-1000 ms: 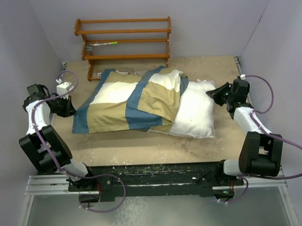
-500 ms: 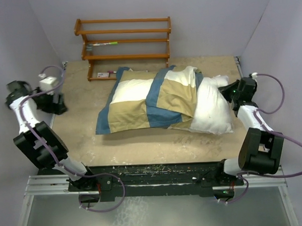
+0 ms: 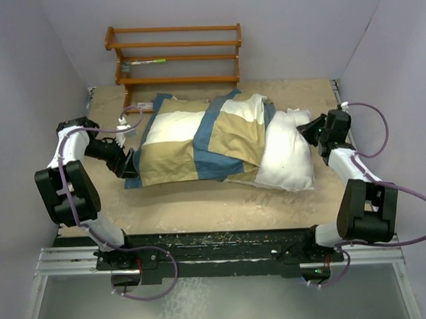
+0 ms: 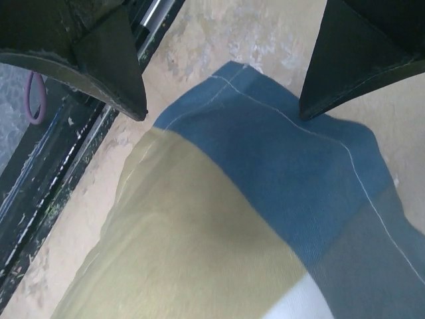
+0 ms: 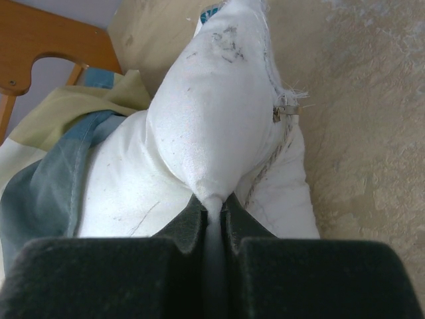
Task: Remove the pillowcase from the pillow
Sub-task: Remove the pillow from the pillowcase.
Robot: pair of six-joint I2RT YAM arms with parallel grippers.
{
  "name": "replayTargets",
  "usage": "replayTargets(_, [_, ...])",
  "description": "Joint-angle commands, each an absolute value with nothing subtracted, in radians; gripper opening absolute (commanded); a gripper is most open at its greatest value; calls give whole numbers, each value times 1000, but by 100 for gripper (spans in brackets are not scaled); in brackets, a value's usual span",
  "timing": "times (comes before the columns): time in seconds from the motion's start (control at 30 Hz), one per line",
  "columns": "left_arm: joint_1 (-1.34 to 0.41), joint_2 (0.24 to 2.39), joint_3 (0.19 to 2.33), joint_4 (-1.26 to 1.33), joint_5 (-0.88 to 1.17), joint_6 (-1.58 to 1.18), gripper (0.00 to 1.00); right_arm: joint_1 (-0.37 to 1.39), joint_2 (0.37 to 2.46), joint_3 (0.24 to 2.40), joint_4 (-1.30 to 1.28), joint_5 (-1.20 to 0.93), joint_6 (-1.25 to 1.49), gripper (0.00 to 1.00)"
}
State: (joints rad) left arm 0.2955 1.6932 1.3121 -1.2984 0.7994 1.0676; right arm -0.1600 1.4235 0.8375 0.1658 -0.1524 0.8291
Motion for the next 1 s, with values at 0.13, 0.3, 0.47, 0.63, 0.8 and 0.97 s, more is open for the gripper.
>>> replayTargets(0.13, [328,1560,1227,-1230,652,1112,100,-166,1376,894,169,-157,809,0])
replayTargets(0.3, [328,1640,1225,-1251,729,1035,100,-165,1367,904,163,-170,797,0])
replayTargets(0.47, [333,1735,1191,-1131,727,944,99,-166,1348,902,168,-179,800,0])
replayTargets(0.63, [332,1791,1196,-1125,784,953,86,-166,1338,893,179,-204,823,0])
replayTargets(0.8, [348,1772,1245,-1130,824,917,0,-168,1325,888,206,-212,866,0])
replayTargets(0.97, [436,1684,1294,-1061,748,866,0,-218,1304,894,214,-242,908,0])
